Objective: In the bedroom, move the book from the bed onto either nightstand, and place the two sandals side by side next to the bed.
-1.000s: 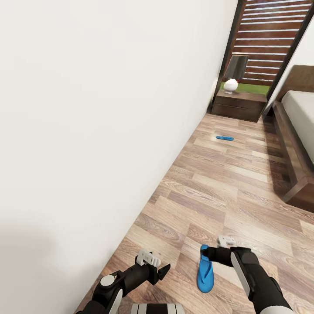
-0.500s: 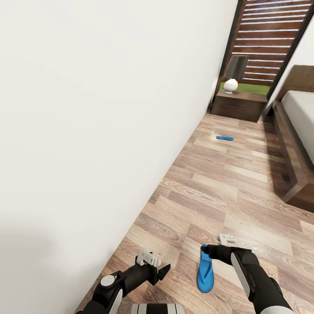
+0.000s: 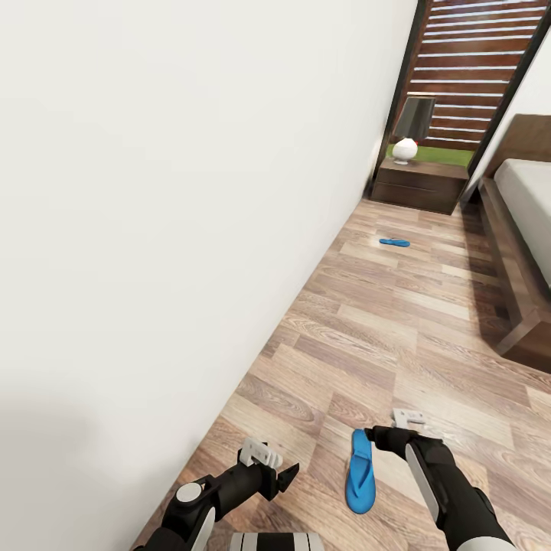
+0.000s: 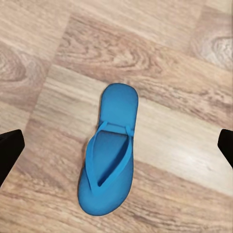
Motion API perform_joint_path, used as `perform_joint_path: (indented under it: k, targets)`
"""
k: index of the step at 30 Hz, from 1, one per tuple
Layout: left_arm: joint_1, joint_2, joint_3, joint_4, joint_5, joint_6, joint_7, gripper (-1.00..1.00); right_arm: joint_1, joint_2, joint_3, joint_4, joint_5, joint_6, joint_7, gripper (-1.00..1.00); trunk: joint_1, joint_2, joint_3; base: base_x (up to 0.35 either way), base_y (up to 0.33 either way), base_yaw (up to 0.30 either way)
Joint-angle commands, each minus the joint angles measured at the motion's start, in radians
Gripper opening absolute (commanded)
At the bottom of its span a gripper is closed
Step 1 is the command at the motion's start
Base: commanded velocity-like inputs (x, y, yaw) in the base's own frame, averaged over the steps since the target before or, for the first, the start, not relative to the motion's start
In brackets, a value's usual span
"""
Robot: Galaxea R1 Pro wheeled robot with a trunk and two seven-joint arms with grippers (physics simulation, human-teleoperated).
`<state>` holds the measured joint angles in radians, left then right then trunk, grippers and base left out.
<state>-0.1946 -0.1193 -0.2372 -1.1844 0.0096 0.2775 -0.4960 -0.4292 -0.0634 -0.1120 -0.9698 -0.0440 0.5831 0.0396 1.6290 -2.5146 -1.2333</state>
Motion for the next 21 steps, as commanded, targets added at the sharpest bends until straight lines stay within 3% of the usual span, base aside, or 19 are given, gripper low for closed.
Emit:
perform_joint_path:
  k: [1, 12, 21]
  targets:
    - [0.0, 0.0, 0.001, -0.001, 0.001, 0.008, -0.004, 1.0, 0.0, 0.0, -0.001, -0.001, -0.006, 0.004, 0.002, 1.0, 0.0, 0.0, -0.001, 0.0, 0.0, 0.0]
    - [0.0, 0.0, 0.001, -0.002, 0.001, 0.008, -0.003, 1.0, 0.0, 0.001, 0.0, 0.05, -0.011, 0.003, 0.002, 1.0, 0.0, 0.0, -0.001, 0.0, 0.0, 0.0]
    - [0.0, -0.001, 0.001, -0.003, 0.0, 0.008, -0.004, 1.0, 0.0, -0.006, 0.0, 0.053, -0.011, 0.008, 0.01, 1.0, 0.004, -0.002, -0.036, 0.0, 0.0, 0.0]
